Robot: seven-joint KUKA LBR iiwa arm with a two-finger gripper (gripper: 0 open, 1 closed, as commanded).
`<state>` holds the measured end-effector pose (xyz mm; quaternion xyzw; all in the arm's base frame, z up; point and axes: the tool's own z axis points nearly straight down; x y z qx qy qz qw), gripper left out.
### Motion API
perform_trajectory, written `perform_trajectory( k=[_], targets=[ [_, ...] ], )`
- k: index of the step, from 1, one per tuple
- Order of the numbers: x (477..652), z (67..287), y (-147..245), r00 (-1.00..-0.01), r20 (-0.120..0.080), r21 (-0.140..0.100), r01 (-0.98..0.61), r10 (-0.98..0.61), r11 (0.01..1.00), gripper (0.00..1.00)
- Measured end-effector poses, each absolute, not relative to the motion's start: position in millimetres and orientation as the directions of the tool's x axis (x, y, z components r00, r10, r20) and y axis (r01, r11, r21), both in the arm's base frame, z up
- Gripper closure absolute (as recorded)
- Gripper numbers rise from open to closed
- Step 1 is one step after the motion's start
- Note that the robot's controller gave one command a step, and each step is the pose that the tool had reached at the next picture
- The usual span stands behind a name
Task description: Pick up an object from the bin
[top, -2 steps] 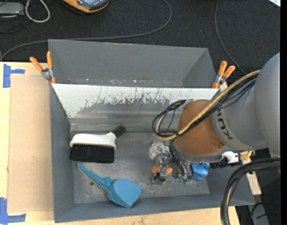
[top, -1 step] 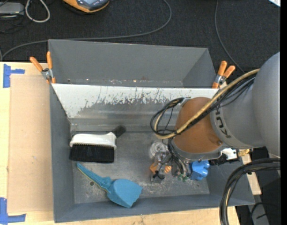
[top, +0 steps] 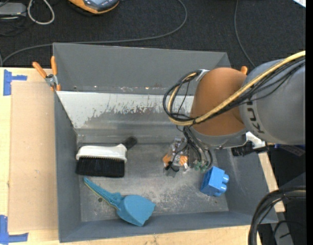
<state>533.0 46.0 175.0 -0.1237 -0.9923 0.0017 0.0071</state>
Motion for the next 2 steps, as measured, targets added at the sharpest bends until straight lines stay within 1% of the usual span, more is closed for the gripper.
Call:
perform_trajectory(
  k=[1, 2],
  targets=[
    [502.8, 79.1, -6.8, -0.969, 0.029, -0.011, 0.245, 0.245, 0.97, 1.0],
    [513.2, 188.0, 18.8, -0.974, 0.012, -0.003, 0.226, 0.226, 0.974, 1.0]
  ],
)
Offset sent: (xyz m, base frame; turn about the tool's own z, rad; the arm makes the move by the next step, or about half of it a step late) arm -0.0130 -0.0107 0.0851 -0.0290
